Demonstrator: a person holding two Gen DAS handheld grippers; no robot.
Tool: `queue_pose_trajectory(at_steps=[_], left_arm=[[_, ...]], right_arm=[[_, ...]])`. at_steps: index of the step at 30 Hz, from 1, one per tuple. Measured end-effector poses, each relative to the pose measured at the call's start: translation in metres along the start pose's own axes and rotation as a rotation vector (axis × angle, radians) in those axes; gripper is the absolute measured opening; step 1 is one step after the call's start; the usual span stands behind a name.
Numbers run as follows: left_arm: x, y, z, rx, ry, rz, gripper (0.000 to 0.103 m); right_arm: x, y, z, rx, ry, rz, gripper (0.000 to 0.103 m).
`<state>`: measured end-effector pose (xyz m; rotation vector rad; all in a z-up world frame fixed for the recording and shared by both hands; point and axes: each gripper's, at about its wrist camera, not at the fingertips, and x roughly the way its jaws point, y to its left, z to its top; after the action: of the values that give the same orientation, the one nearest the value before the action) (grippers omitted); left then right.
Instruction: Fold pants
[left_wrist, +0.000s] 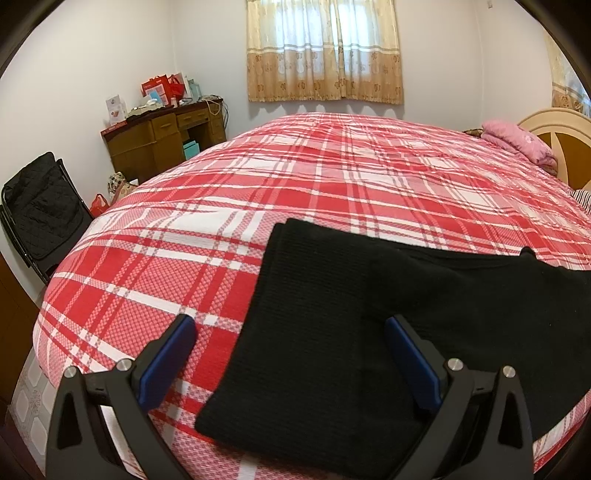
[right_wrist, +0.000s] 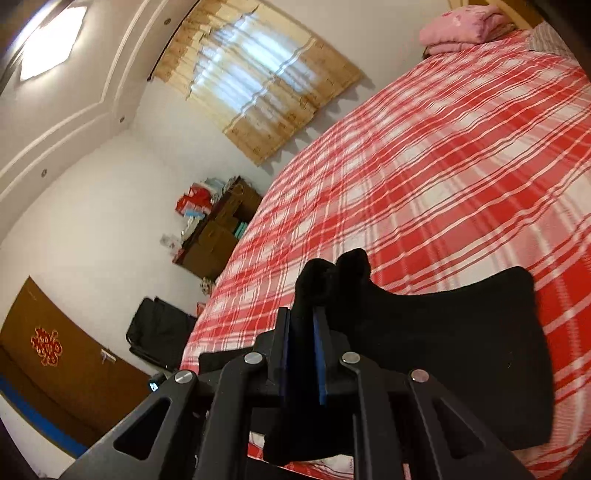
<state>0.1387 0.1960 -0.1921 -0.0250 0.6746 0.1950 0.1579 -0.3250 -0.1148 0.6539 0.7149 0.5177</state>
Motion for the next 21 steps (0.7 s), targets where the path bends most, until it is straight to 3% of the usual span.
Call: queue_pose_trajectory(at_steps=[13,18,19,20,21], left_arm=[[-0.001,0.001,0.000,-0.002,0.000,-0.002,0.103],[-0.009,0.000,0.002,-0.013,-0.018,0.010,0.103],[-0.014,-0.001,0.004,-0.010,-0.038,0.028,0.103],[-0.018,-0.001,0.005,-0.006,-0.052,0.042,0.103],[-0.022,-0.001,0.008,-0.003,-0.067,0.056,0.103]], right_arm=[[0.090,0.001,-0.051,-0.041,0.179,-0.040,0.012],[0.110,-0.011,-0.063,-0.014,0.206,-0.033,0.015],[0.112,-0.010,-0.064,-0.019,0.216,-0.028,0.020],[0.114,-0.008,-0.065,-0.023,0.229,-0.020,0.037],[0.114,-0.006,-0.065,-0.028,0.235,-0.014,0.063]])
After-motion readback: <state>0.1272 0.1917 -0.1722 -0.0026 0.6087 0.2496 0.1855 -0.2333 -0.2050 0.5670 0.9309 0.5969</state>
